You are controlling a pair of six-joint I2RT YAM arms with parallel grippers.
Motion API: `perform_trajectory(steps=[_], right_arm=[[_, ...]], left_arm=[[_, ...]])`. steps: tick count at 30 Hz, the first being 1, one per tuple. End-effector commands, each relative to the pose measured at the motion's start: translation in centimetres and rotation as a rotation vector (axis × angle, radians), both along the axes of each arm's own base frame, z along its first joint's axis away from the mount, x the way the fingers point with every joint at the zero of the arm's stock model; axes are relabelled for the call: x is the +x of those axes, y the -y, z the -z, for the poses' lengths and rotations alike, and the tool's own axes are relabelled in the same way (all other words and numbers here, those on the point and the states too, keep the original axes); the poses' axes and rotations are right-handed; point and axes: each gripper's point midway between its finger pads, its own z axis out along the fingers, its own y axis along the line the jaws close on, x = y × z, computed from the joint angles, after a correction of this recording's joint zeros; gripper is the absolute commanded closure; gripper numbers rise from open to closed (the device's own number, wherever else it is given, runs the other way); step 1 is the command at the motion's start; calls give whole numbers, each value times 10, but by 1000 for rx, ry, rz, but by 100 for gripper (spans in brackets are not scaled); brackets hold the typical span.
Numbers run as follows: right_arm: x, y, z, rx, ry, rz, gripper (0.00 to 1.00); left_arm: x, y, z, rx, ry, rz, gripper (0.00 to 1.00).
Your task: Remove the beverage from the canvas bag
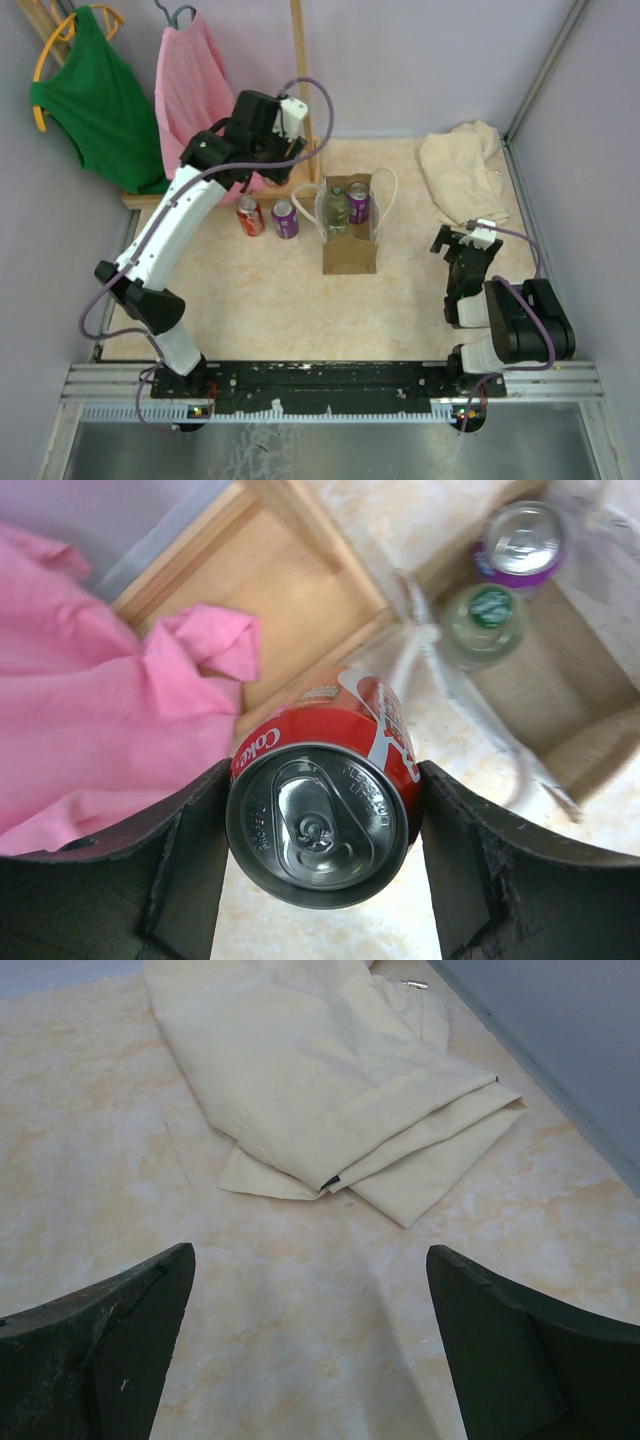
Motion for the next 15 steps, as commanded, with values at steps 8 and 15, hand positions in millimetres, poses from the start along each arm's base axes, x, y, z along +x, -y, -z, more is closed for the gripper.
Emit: perform_trajectory(steps=[8,15], right_arm=[[10,0,-19,-10,61,9,1],[10,0,-19,-10,62,8,1]], left_arm=[[0,-60,-41,-158,125,-132,100],[-9,-50,8,-167,8,-109,100]])
